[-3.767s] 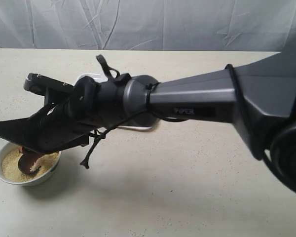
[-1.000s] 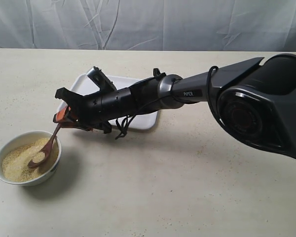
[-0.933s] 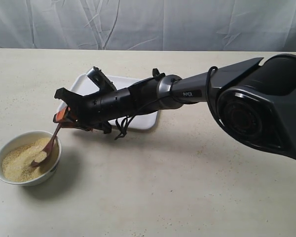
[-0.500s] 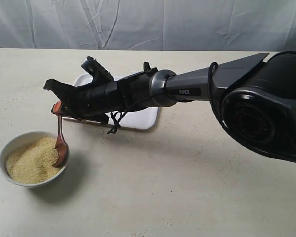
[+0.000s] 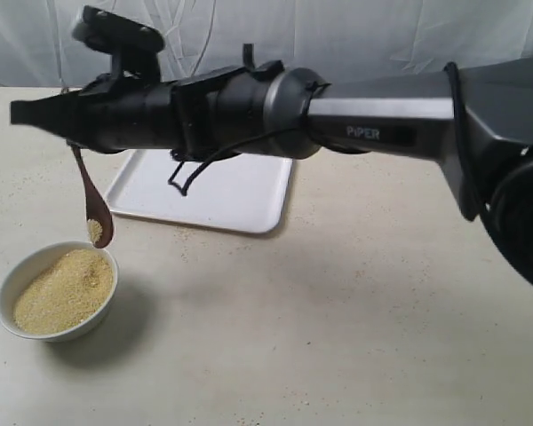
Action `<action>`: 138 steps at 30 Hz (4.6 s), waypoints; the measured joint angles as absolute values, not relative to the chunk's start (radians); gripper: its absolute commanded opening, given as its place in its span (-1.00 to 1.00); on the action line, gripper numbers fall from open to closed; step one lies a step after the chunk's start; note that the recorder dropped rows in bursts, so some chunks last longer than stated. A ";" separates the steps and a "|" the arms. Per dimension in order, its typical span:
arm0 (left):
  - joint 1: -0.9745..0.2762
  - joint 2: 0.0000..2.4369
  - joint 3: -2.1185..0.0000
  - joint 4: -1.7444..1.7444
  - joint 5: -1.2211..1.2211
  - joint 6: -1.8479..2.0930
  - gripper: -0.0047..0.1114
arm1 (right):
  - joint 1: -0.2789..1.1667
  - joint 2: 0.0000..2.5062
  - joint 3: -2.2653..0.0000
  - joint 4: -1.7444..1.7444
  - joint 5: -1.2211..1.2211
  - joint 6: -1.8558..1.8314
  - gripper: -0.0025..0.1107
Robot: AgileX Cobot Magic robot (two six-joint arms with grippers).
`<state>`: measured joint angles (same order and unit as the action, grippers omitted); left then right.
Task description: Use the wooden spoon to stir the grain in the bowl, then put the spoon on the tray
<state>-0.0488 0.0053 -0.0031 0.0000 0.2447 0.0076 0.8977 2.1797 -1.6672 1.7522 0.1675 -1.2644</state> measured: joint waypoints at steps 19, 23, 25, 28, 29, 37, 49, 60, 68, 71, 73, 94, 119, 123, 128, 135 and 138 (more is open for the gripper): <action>-0.049 0.005 -0.003 0.000 0.245 0.008 -0.92 | 1.010 2.289 -1.791 1.751 0.054 -1.485 -0.97; -0.049 0.005 -0.003 0.000 0.245 0.008 -0.92 | 1.010 2.321 -1.801 1.751 0.081 -1.485 -0.97; -0.049 0.005 -0.003 0.000 0.245 0.008 -0.92 | 1.010 2.344 -1.802 1.751 0.129 -1.485 -0.97; -0.049 0.005 -0.003 0.000 0.245 0.008 -0.92 | 1.010 2.373 -1.802 1.753 0.206 -1.487 -0.97; -0.049 0.005 -0.003 0.000 0.245 0.008 -0.92 | 1.010 2.379 -1.802 1.751 0.223 -1.487 -0.97; -0.049 0.005 -0.003 0.000 0.245 0.008 -0.92 | 1.010 2.293 -1.805 1.747 0.211 -1.483 -0.97; -0.049 0.005 -0.003 0.000 0.245 0.008 -0.92 | 1.010 2.371 -1.810 1.751 0.149 -1.479 -0.97; -0.049 0.005 -0.003 0.000 0.245 0.008 -0.92 | 1.010 2.302 -1.810 1.750 0.214 -1.467 -0.97; -0.049 0.005 -0.003 0.000 0.245 0.008 -0.92 | 1.010 2.258 -1.811 1.732 0.125 -1.464 -0.97; -0.049 0.005 -0.003 0.000 0.245 0.008 -0.92 | 1.010 2.273 -1.811 1.730 0.102 -1.464 -0.97; -0.049 0.005 -0.003 0.000 0.245 0.008 -0.92 | 1.010 2.292 -1.811 1.730 0.098 -1.464 -0.97; -0.049 0.005 -0.003 0.000 0.245 0.008 -0.92 | 1.021 2.297 -1.811 1.743 0.188 -1.462 -0.97; -0.049 0.005 -0.003 0.000 0.245 0.008 -0.92 | 1.072 2.358 -1.811 1.750 -0.013 -1.448 -0.97; -0.049 0.005 -0.003 0.000 0.245 0.008 -0.92 | 1.072 2.304 -1.811 1.750 -0.062 -1.399 -0.97; -0.049 0.005 -0.003 0.000 0.245 0.008 -0.92 | 1.056 2.191 -1.811 1.750 -0.065 -1.287 -0.97; -0.049 0.005 -0.003 0.000 0.245 0.008 -0.92 | 0.901 2.154 -1.811 1.755 0.258 -1.116 -0.97; -0.049 0.005 -0.003 0.000 0.245 0.008 -0.92 | 0.804 2.162 -1.811 1.723 0.448 -0.993 -0.97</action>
<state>-0.0488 0.0053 -0.0031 0.0000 0.2447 0.0076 0.8041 2.1619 -1.8111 1.7226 0.4482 -0.9927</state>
